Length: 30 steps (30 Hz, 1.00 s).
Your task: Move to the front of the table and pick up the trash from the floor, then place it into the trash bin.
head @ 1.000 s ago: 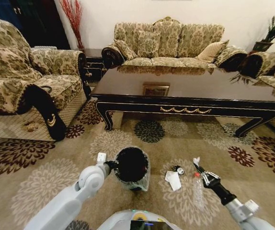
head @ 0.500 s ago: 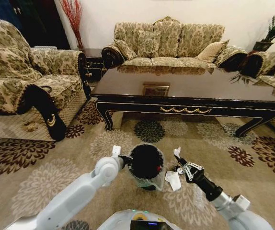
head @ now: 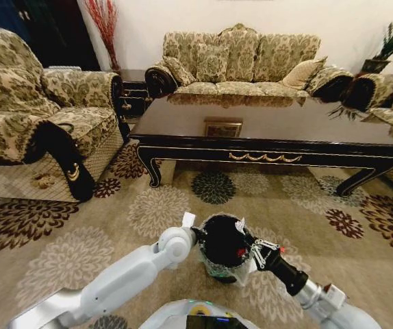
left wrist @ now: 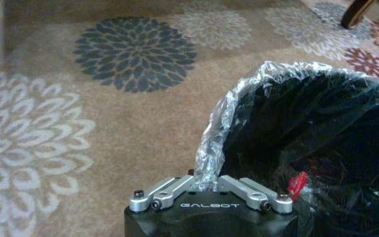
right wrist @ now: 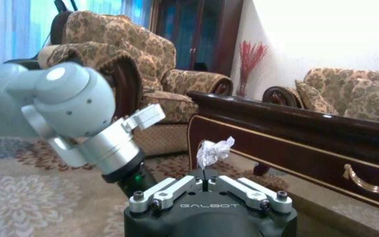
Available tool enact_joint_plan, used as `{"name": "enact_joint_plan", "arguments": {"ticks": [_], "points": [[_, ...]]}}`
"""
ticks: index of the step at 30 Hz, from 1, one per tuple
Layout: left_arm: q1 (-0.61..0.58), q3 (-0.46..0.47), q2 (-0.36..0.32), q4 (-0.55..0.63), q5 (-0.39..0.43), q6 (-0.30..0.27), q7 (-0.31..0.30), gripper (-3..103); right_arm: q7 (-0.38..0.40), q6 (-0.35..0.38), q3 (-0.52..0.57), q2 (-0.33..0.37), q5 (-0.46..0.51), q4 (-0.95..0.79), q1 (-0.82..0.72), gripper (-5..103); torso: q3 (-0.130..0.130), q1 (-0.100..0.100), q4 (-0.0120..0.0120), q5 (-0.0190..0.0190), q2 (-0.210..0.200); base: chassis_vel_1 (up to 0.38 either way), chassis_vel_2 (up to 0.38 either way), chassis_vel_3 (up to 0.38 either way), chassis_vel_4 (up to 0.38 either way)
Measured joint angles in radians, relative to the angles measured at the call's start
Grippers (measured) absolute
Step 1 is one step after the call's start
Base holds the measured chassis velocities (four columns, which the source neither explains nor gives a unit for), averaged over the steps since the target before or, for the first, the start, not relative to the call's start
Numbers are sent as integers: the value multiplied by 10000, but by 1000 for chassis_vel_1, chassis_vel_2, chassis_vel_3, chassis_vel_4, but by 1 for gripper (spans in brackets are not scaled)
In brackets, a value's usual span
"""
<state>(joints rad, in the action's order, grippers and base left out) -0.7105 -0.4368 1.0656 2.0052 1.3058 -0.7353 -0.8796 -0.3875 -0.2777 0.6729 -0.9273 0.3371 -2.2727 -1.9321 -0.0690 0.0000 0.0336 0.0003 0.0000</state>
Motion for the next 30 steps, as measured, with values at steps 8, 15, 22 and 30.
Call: {"name": "enact_joint_plan", "arguments": {"ticks": [8,15,22,30], "points": [[243,-381,148,110,112,0,-145,2,-8,2,-147,-60,-127,216,86,0,0,0,0,-3,0,0,0,0,0],[102,-369,-5,199,0,0,-115,2,-52,0,-12,-39,-134,246,-44,7,0,0,1,-4,0,0,0,0,0],[109,-272,-187,236,-110,0,-9,2,-90,-4,0,-16,-238,310,-70,33,0,0,1,-3,1,0,0,0,0],[167,-262,-226,255,-93,0,16,2,-105,1,-62,-50,-289,315,-70,61,0,0,1,-3,0,0,0,0,0]]}}
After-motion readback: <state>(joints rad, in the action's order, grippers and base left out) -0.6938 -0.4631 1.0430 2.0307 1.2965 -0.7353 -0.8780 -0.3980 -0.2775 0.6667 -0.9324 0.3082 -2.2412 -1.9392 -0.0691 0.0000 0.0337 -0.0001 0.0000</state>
